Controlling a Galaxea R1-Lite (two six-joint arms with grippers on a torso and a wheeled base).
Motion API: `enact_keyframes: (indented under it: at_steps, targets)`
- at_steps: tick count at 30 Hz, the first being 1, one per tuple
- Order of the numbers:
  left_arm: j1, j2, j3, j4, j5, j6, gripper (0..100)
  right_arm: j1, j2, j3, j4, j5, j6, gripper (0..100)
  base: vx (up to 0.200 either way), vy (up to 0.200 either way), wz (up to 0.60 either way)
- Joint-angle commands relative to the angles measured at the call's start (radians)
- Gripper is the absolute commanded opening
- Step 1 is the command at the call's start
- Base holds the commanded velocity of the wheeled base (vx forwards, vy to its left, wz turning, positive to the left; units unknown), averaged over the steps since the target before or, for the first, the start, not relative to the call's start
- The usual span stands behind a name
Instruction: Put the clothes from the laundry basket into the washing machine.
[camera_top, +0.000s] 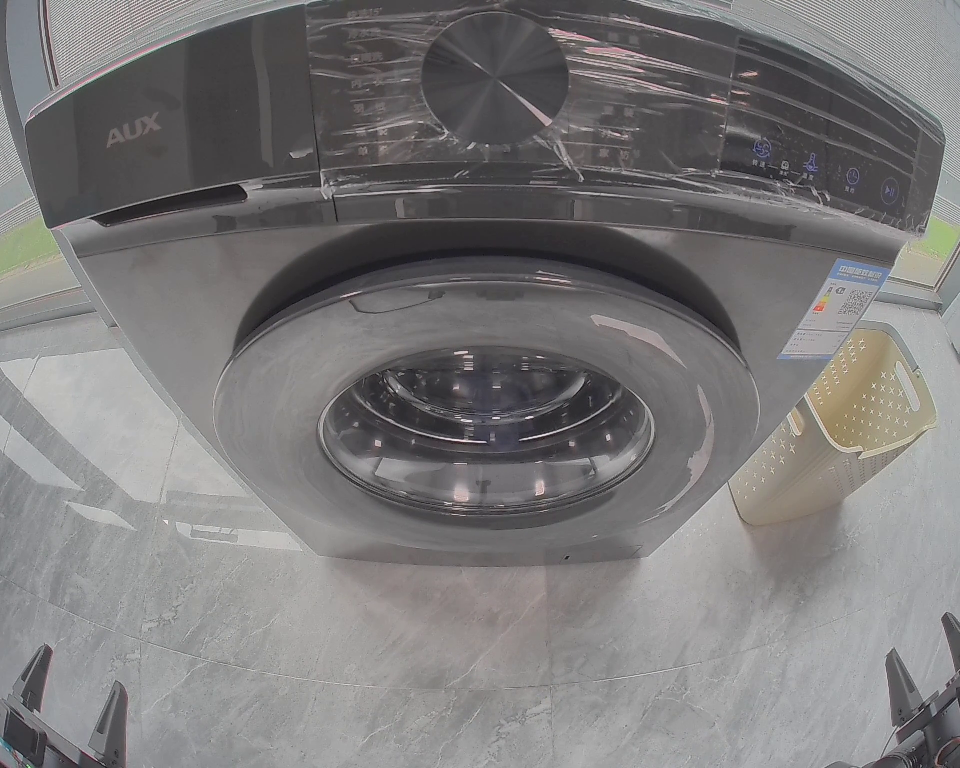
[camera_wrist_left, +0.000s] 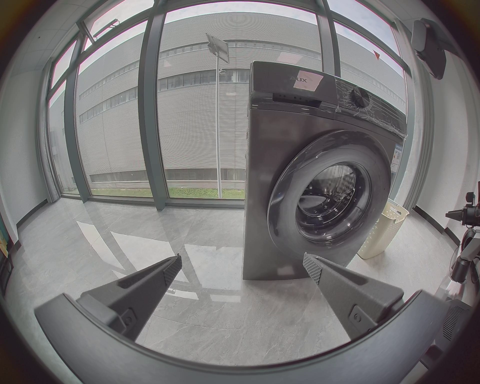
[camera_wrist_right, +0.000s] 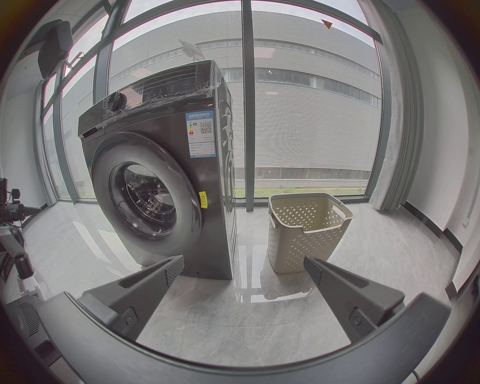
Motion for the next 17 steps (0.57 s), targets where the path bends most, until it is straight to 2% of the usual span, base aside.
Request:
enact_keyframes:
  at_steps: [1,17]
  targets:
    - [0.000,-0.010,0.015,0.000,0.000,0.002,100,0.000,-0.013,0.018,0.000,-0.001,0.000,100,0.000,0.000,0.00]
    - [0.000,-0.010,0.015,0.000,0.000,0.001,100,0.000,-0.013,0.018,0.000,-0.001,-0.003,100,0.000,0.000,0.00]
